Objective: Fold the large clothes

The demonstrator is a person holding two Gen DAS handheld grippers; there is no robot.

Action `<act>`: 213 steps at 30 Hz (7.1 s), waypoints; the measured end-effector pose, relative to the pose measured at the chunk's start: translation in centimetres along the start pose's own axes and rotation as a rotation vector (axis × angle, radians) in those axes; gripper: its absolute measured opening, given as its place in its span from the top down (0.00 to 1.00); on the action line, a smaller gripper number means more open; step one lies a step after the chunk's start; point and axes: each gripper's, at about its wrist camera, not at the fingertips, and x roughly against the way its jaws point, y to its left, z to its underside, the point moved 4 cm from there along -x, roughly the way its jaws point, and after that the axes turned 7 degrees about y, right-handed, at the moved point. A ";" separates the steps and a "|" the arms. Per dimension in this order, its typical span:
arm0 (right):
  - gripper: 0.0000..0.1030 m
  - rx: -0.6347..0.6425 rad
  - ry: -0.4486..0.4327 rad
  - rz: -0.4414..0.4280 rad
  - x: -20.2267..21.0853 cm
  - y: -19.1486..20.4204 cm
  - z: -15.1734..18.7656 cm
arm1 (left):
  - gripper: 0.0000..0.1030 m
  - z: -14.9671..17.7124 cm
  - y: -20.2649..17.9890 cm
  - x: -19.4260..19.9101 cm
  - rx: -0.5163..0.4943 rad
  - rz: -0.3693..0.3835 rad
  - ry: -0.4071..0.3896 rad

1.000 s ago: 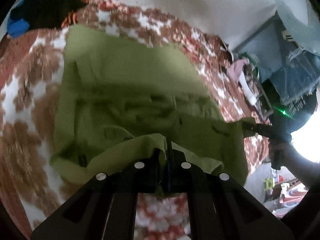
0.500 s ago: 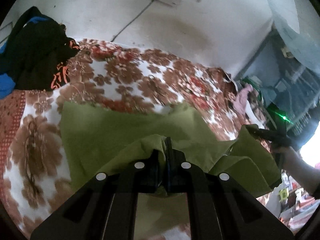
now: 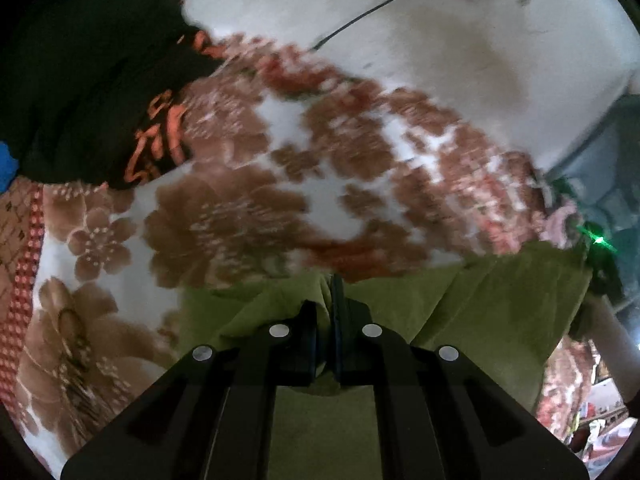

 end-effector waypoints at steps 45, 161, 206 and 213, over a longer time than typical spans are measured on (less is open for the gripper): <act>0.05 0.141 -0.084 0.226 0.9 12.1 6.4 | 0.05 7.5 -10.8 0.8 -0.127 -0.386 -0.065; 0.05 0.063 -0.010 0.175 -0.2 18.6 15.6 | 0.54 23.4 -0.4 -1.6 0.560 0.229 -0.284; 0.05 -0.150 -0.074 0.182 3.7 13.4 22.1 | 0.84 15.0 -35.3 2.3 -0.431 -0.178 -0.258; 0.05 -0.243 -0.033 0.228 6.2 7.0 26.4 | 0.85 15.6 -42.8 -4.0 -0.597 -0.280 -0.172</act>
